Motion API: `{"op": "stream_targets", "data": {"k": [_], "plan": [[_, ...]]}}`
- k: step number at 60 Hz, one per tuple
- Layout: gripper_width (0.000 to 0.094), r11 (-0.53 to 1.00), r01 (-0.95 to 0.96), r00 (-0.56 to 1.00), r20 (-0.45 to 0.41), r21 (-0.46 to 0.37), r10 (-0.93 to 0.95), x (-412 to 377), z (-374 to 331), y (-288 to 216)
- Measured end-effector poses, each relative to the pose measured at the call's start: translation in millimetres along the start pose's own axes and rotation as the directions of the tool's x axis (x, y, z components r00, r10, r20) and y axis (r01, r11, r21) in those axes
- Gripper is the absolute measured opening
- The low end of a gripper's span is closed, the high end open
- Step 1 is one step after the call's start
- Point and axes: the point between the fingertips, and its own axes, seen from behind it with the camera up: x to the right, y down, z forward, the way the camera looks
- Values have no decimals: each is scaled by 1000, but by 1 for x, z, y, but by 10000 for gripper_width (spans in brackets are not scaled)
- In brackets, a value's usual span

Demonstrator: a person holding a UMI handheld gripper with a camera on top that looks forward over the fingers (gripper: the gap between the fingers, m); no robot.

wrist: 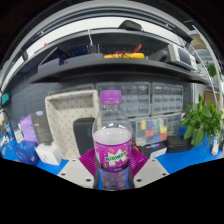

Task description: Pour water

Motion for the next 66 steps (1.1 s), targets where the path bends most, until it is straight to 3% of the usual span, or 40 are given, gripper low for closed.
{"op": "stream_targets", "data": {"k": [12, 21, 23, 33, 45, 50, 60, 66], "plan": [[401, 998, 35, 998, -41, -51, -37, 51, 14, 58], [416, 998, 14, 1000, -19, -69, -16, 60, 25, 105], [422, 1000, 11, 1000, -12, -2, -11, 59, 25, 96], [418, 999, 6, 1000, -1, 33, -6, 56, 18, 98], [540, 1000, -22, 1000, -18, 10, 23, 58, 17, 98], [745, 999, -38, 999, -27, -14, 37, 59, 12, 105], [743, 998, -57, 997, -58, -41, 54, 55, -26, 127], [741, 993, -28, 996, -85, -111, 19, 50, -66, 148]]}}
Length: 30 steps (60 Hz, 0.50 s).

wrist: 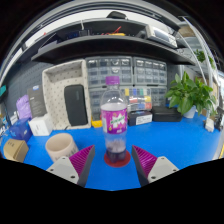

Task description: Pour water

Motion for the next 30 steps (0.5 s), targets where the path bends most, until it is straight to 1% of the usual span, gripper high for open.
{"op": "stream_targets", "data": {"k": [4, 9, 15, 21, 30], "plan": [[740, 999, 22, 1000, -4, -45, -22, -5, -28, 6], [743, 997, 40, 999, -1, -59, -40, -14, -60, -6], [743, 999, 22, 1000, 0, -25, -22, -25, -96, -38], [743, 1000, 27, 1000, -14, -10, -27, -29, -124, -64], [746, 999, 50, 998, 28, 11, -50, -50, -155, -94]]}}
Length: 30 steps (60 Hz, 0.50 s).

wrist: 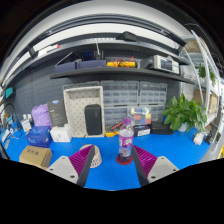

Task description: Pour water

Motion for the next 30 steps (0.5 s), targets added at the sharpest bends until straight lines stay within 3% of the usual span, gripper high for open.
{"op": "stream_targets", "data": {"k": [30], "plan": [[741, 1000, -22, 1000, 2, -19, 22, -7, -33, -15]]}}
